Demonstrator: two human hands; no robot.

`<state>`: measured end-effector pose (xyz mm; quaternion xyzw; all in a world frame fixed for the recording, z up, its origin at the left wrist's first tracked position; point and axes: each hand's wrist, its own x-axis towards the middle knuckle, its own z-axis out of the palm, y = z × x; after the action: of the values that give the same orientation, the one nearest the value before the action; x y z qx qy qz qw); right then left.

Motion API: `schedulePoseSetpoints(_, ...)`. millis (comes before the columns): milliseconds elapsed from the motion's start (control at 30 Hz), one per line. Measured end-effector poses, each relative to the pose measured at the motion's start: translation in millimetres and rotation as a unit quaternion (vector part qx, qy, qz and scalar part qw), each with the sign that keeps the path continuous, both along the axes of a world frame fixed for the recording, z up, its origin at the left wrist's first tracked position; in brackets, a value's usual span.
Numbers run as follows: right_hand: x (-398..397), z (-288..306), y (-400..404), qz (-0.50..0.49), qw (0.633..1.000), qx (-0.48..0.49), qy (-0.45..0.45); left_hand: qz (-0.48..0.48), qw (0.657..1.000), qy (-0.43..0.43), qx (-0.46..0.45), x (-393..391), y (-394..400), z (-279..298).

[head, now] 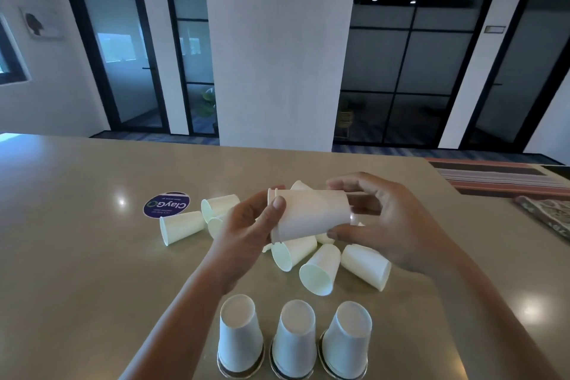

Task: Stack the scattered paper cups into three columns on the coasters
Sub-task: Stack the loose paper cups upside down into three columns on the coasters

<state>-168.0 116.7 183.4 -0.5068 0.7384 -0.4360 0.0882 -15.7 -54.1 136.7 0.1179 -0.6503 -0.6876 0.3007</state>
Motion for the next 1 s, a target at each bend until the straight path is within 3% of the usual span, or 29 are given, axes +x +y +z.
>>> schedulePoseSetpoints(233, 3, -13, -13, 0.030, 0.995, -0.058, -0.074, 0.018, 0.999, -0.017, -0.033, 10, -5, -7)
schedulePoseSetpoints(400, 8, -17, -23, 0.058, 0.966, -0.123, -0.220, 0.014, 1.000, 0.025, -0.004, 20, -5, -6)
schedulePoseSetpoints(600, 35, -35, -33, 0.063, 0.963, -0.102, -0.241, -0.011, 0.999, -0.017, -0.027, 44, -14, -18)
schedulePoseSetpoints(733, 50, -45, -41, 0.078, 0.974, -0.065, -0.204, -0.008, 0.990, -0.118, -0.078, 66, -22, -34)
schedulePoseSetpoints(900, 68, -55, -49, 0.083, 0.996, 0.008, -0.041, 0.013, 0.961, -0.214, -0.173, 84, -25, -56)
schedulePoseSetpoints(1000, 78, -61, -55, 0.084, 0.996, 0.030, 0.007, 0.010, 0.942, -0.246, -0.227, 95, -24, -67)
